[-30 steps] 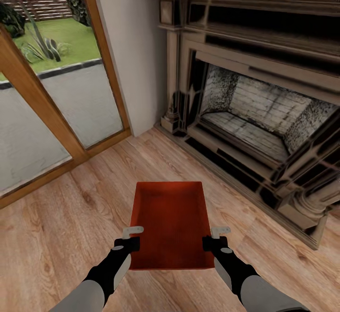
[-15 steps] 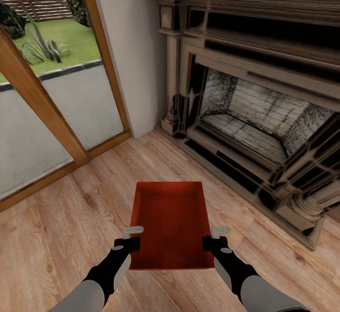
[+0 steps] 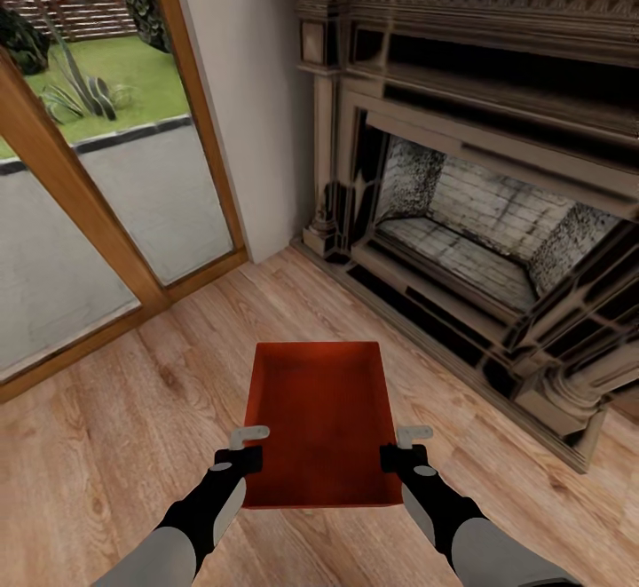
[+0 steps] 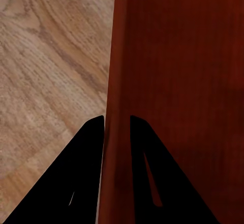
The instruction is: Move the two storage containers from the living room to the garage. In the garage, place one container on the floor and stack the other container on top of it (either order is fine).
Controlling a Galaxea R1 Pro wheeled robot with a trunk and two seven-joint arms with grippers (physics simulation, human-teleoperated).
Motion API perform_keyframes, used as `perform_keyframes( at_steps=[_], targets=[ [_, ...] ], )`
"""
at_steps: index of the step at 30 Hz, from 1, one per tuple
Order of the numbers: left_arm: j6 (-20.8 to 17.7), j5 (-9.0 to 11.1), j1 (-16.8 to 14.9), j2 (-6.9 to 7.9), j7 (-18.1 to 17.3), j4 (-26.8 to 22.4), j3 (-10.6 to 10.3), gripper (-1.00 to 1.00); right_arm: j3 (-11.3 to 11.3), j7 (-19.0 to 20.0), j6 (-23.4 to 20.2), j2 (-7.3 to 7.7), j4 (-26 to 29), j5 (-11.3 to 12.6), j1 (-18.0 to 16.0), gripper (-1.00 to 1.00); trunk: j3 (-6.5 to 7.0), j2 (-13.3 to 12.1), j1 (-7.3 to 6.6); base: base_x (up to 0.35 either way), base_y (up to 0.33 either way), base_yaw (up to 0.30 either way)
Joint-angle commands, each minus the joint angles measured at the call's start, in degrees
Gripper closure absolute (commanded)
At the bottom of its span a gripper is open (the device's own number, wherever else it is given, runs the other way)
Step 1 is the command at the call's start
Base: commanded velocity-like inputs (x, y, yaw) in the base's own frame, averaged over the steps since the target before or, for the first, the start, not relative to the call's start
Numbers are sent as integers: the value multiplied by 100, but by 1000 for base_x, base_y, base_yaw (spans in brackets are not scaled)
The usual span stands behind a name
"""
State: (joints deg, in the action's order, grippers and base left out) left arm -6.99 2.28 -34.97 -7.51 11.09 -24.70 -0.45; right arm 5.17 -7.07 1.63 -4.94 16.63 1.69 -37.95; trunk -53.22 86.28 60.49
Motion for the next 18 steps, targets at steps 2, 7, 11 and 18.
perform_keyframes(
  at_steps=[2,7,11,18],
  targets=[
    [-40,-87,-1,0,60,-28,36,100,19,-58,21,3,-19,33,-2,100,33,-80,-45,0,0,0],
    [-41,-87,-1,3,66,-33,36,100,19,-55,34,-1,-19,33,-2,100,123,-280,-155,0,0,0],
    [-41,-87,-1,4,67,-34,36,100,19,-57,38,-3,-18,33,-2,100,195,-441,-243,0,0,0],
    [-41,-87,-1,8,69,-34,43,100,19,-57,51,-5,-19,33,-2,100,320,-722,-396,0,0,0]
  ],
)
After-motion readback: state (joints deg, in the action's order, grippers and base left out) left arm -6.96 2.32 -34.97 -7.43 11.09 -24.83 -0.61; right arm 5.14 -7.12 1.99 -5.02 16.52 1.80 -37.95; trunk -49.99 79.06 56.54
